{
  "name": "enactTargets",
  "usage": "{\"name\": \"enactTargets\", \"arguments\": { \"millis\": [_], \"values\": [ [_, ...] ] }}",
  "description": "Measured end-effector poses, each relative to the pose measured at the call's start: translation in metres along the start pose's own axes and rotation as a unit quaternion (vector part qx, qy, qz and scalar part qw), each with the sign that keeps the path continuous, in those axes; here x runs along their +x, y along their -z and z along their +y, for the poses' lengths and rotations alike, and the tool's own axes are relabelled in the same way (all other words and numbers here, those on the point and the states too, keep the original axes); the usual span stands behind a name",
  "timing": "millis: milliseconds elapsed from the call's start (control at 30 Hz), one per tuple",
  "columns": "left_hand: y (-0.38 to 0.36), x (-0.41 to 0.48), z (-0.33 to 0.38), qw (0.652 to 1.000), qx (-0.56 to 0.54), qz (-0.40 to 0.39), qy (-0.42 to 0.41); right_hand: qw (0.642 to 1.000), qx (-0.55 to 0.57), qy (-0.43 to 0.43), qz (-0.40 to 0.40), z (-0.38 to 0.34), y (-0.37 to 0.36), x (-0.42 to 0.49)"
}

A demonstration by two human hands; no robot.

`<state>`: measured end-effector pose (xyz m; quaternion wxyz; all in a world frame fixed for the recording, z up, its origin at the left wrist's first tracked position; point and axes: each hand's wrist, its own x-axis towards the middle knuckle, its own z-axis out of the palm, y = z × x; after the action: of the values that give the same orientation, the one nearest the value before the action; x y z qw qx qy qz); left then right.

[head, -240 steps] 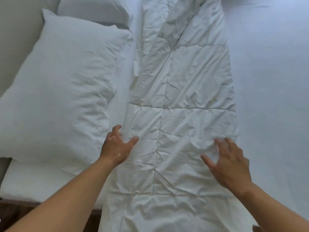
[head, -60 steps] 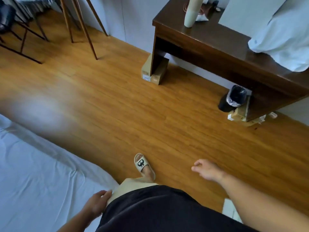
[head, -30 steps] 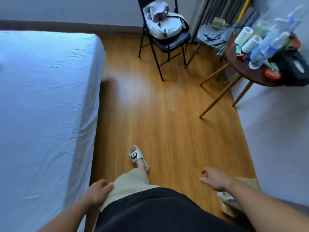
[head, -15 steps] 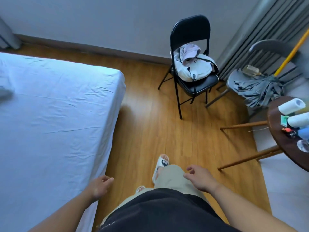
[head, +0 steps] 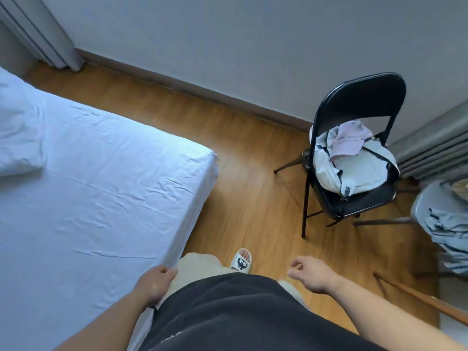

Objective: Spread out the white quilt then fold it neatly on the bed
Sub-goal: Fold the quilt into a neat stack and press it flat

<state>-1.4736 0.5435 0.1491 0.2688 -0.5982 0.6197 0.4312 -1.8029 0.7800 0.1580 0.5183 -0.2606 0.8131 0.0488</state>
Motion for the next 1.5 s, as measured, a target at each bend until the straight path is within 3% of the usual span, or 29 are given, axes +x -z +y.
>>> {"name": "enactTargets", "arguments": {
  "millis": [200,500,633,900,1200,1333,1500],
  "values": [
    [0.058,0.060,0.123,0.998,-0.058,-0.010,-0.025,1.000,0.012,0.021,0.019,-0.046,0.151,0.077],
    [0.149,0.198,0.262,0.990,-0.118,-0.070,0.011,1.000,-0.015,-0.009,0.004,-0.125,0.328,0.184],
    [0.223,0.248,0.327,0.996,-0.071,-0.049,-0.022,0.999,-0.035,-0.004,0.028,-0.170,0.419,0.228],
    [0.346,0.340,0.428,0.970,-0.243,0.022,0.017,0.981,-0.184,0.057,-0.025,-0.285,0.569,0.363],
    [0.410,0.357,0.470,0.926,-0.340,0.094,0.132,0.913,-0.378,0.152,-0.029,-0.516,0.771,0.508],
    [0.438,0.372,0.453,0.882,-0.417,0.117,0.188,0.885,-0.427,0.185,-0.011,-0.656,0.780,0.548],
    [0.488,0.418,0.405,0.825,-0.502,0.104,0.238,0.865,-0.448,0.224,-0.041,-0.822,0.720,0.574]
  ]
}}
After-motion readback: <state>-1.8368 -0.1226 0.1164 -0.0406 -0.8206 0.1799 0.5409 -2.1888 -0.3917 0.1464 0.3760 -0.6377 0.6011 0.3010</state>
